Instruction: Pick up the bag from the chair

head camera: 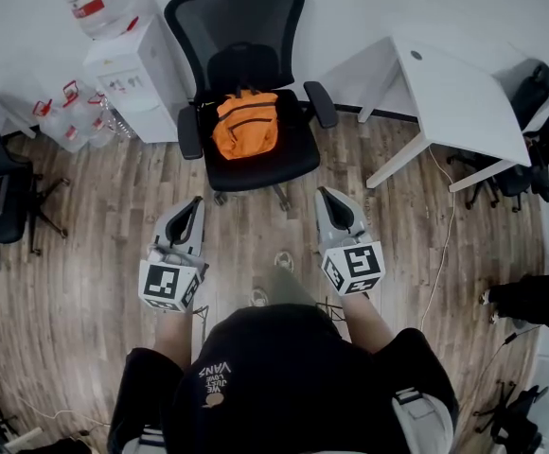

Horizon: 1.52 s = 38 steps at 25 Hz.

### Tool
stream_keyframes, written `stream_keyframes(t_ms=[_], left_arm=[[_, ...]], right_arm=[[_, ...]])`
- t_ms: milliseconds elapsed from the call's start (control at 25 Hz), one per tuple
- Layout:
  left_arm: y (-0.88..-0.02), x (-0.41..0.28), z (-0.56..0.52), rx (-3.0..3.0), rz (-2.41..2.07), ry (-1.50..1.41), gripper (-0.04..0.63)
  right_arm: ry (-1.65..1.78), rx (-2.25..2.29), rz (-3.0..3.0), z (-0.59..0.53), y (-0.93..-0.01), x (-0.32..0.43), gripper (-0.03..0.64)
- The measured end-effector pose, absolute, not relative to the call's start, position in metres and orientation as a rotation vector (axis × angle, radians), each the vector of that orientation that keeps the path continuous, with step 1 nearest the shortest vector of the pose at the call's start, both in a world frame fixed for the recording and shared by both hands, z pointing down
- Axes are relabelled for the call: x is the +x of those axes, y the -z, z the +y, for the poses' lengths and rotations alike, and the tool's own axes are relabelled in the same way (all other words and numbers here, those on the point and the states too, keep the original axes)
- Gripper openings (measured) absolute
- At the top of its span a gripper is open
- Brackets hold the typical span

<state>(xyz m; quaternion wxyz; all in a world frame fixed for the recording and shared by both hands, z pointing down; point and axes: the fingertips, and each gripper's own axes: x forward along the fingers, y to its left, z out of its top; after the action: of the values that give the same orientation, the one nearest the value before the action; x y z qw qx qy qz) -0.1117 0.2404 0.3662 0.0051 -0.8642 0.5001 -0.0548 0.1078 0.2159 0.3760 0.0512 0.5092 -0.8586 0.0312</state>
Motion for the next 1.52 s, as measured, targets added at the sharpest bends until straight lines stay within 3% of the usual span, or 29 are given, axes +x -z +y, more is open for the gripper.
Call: stream_keyframes(t_ms=[1520], left_arm=[[-0.384,-0.096,0.068,-2.568,1.813,0.166,0.003]], right_arm=[[-0.118,1.346,-2.721,0.011,-0.397,0.124,-0.002]])
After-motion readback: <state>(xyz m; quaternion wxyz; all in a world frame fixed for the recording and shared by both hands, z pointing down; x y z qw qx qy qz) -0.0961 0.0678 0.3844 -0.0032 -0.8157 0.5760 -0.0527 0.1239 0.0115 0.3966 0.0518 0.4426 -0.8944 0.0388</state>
